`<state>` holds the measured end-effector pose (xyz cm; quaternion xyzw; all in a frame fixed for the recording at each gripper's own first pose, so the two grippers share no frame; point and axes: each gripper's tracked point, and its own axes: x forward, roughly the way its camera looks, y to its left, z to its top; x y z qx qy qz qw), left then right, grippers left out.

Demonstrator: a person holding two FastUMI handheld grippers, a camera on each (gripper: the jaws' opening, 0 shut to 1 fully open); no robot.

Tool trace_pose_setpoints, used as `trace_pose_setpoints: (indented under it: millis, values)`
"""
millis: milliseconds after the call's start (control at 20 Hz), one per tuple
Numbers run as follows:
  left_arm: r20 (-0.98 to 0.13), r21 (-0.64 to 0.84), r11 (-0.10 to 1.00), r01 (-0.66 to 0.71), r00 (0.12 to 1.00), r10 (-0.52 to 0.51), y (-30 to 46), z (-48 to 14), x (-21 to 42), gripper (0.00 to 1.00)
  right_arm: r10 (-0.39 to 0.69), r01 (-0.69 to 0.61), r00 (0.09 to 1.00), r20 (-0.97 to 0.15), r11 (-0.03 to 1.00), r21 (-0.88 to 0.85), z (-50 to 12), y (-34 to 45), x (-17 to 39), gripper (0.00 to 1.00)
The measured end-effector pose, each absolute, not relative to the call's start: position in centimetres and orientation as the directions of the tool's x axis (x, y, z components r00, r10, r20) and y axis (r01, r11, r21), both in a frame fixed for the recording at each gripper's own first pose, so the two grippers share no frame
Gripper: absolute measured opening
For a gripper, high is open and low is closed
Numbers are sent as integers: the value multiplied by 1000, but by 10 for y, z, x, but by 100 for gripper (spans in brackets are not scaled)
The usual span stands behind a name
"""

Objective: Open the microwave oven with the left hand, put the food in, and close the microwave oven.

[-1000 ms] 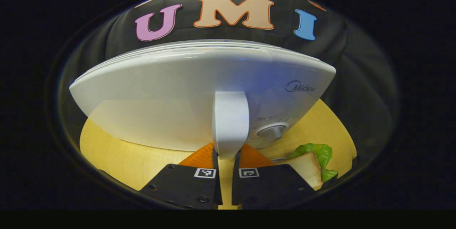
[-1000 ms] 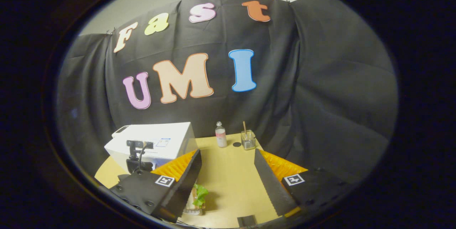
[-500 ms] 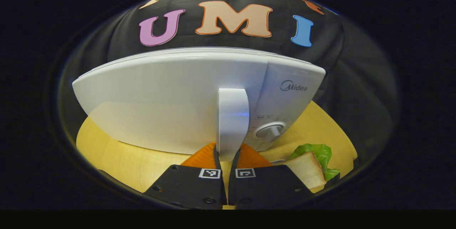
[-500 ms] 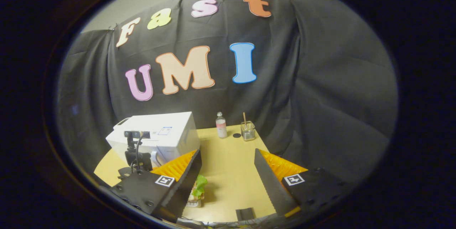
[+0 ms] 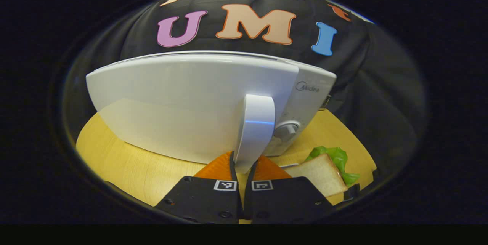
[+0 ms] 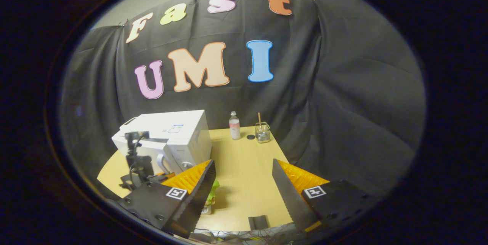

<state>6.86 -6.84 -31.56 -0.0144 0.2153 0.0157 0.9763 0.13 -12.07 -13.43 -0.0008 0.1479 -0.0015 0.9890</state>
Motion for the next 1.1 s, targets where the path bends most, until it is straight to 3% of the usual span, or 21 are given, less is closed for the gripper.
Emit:
trace_pose_setpoints:
  millis: [50,200,250,350,400,450,600,700,750,800,850,900,1050,1100]
  values:
    - [-426,-17,1000,-26,904,17,-66,-318,56,0,9,-7,955,-296,1000,8,-136,-117,2,92]
    - [-434,-15,1000,-8,901,0,-62,-320,30,0,38,-32,951,-308,999,27,-143,-106,3,95]
    - [-434,-2,1000,-8,901,6,-60,-321,25,5,48,-41,950,-309,999,30,-144,-102,4,92]
    - [-438,12,1000,-16,899,20,-57,-321,16,5,63,-56,948,-313,998,30,-149,-93,1,95]
    - [-436,10,1000,-21,900,23,-56,-322,12,14,66,-60,946,-318,998,27,-152,-90,-1,95]
    - [-435,10,1000,-25,900,26,-55,-322,9,13,68,-63,945,-321,998,27,-153,-86,-3,95]
    - [-438,-13,998,-57,898,46,-40,-323,-3,28,69,-62,947,-314,998,33,-153,-73,-13,92]
    - [-437,-40,998,-56,899,33,-28,-322,-13,50,51,-46,949,-310,999,26,-155,-64,-21,92]
    - [-436,-50,998,-49,900,22,-23,-320,-18,67,39,-34,950,-308,999,22,-156,-60,-25,92]
    - [-430,-57,997,-42,903,13,-16,-317,-23,76,25,-19,950,-310,1000,20,-157,-55,-30,94]
    - [-432,-63,998,-30,902,0,-10,-317,-29,92,10,-5,950,-313,1000,19,-158,-50,-36,96]
    - [-456,-69,998,-9,890,-23,-8,-320,-37,100,-1,9,948,-317,1000,21,-160,-44,-41,99]
    - [-475,-39,999,38,878,-52,5,-319,-61,100,-24,36,945,-326,999,31,-166,-22,-58,92]
    - [-479,-25,998,50,876,-56,10,-318,-68,100,-28,42,944,-327,999,34,-168,-14,-63,95]
